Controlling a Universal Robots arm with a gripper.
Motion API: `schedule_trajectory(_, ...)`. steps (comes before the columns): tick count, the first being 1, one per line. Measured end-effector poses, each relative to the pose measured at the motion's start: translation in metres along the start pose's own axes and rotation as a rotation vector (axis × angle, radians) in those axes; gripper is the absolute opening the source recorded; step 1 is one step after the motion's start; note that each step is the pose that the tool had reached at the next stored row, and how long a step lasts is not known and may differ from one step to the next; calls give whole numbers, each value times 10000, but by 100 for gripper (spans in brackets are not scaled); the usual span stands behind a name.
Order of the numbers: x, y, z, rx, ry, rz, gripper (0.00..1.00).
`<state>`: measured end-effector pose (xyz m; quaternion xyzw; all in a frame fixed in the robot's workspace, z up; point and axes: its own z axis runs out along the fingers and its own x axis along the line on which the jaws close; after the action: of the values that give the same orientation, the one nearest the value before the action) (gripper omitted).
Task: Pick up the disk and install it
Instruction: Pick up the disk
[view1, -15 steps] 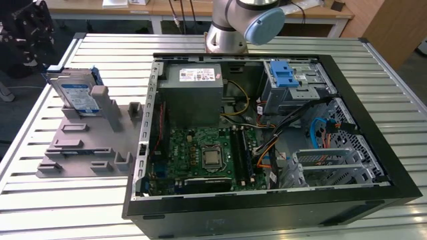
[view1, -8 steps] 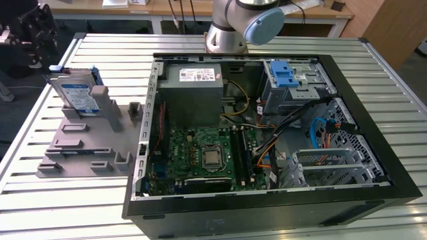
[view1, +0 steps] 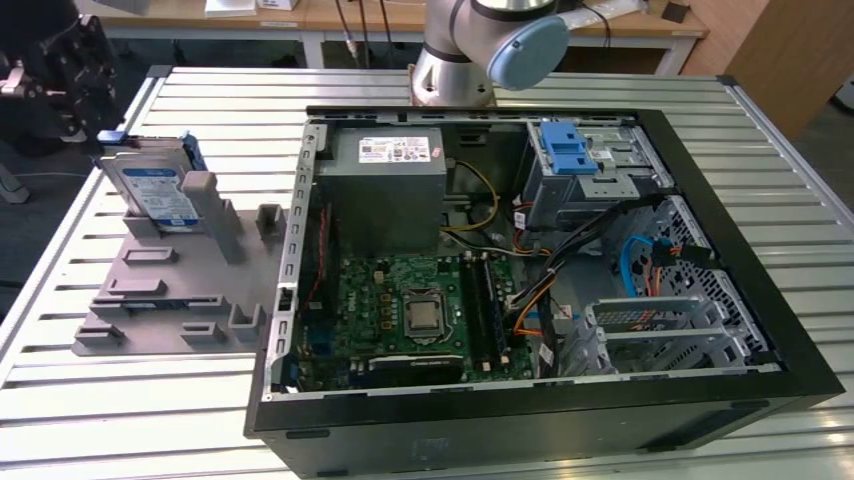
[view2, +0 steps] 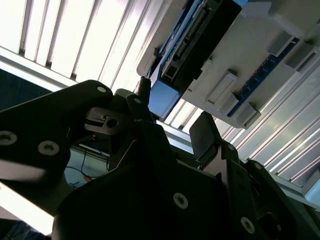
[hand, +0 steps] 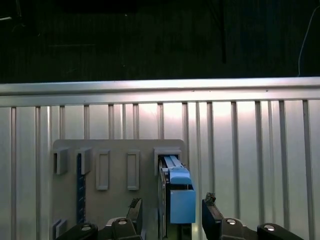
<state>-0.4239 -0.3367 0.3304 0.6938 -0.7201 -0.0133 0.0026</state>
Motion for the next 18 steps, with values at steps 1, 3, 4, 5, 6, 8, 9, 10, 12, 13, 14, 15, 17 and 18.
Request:
schedule_trajectory(1,1,4,8,6,0,-6,59)
schedule_trajectory(3,2,20,29,57,-1,-16,59)
schedule_trajectory(4,0,25,40,92,-3,-20,59)
schedule_trajectory(5,-2,30,49,120,-4,-22,59)
schedule_trajectory(6,-8,32,58,142,-5,-23,59)
schedule_trajectory(8,-29,34,64,140,-4,-24,59)
schedule_trajectory(9,-39,34,69,143,-5,-24,59)
schedule_trajectory(10,-45,34,73,143,-5,-23,59)
schedule_trajectory(12,-45,35,84,145,-6,-25,59)
schedule_trajectory(13,-45,36,89,142,-4,-26,59)
schedule_trajectory(14,-46,37,97,143,-5,-25,59)
schedule_trajectory(15,-46,37,104,143,-6,-26,59)
schedule_trajectory(17,-45,36,121,143,-6,-26,59)
schedule_trajectory(18,-45,36,129,143,-6,-27,59)
